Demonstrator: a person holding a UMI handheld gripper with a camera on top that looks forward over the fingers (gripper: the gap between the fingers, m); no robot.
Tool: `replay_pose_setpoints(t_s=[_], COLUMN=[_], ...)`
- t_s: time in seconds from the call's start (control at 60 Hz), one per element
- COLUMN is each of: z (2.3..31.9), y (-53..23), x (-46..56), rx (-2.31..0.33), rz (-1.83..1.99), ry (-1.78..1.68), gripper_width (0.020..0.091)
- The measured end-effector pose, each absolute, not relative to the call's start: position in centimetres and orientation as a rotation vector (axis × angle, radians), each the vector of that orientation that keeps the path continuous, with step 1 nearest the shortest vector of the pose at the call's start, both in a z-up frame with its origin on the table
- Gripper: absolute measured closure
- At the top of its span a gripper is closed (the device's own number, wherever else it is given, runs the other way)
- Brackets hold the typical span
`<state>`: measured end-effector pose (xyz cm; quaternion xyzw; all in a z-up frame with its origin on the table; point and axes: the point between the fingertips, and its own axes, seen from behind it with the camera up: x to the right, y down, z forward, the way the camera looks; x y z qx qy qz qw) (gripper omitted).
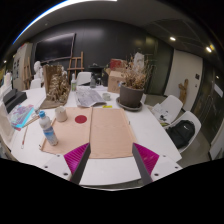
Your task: Pour water
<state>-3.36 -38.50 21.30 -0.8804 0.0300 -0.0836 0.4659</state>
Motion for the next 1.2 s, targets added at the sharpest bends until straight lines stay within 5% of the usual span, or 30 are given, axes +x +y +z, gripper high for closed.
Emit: replay_pose_setpoints(t_s=[0.417,0.867,0.917,1.05,1.2], z=[16.0,8.1,7.5,6.7,6.7], y=[-36.5,-21.2,-20.1,-18.7,-18.7], x=[-22.6,-32.9,-33.3,-33.5,-33.5], rx=[-2.129,-1.960,-1.945,-1.926,-1.912], rz=[-0.029,0.035,0.032,-0.008,-0.017], ry=[-0.068,-0.009,-0.016,-0.043,-0.035], gripper_width=[0.0249,0.0260,0.0303,0.0567,0.0663])
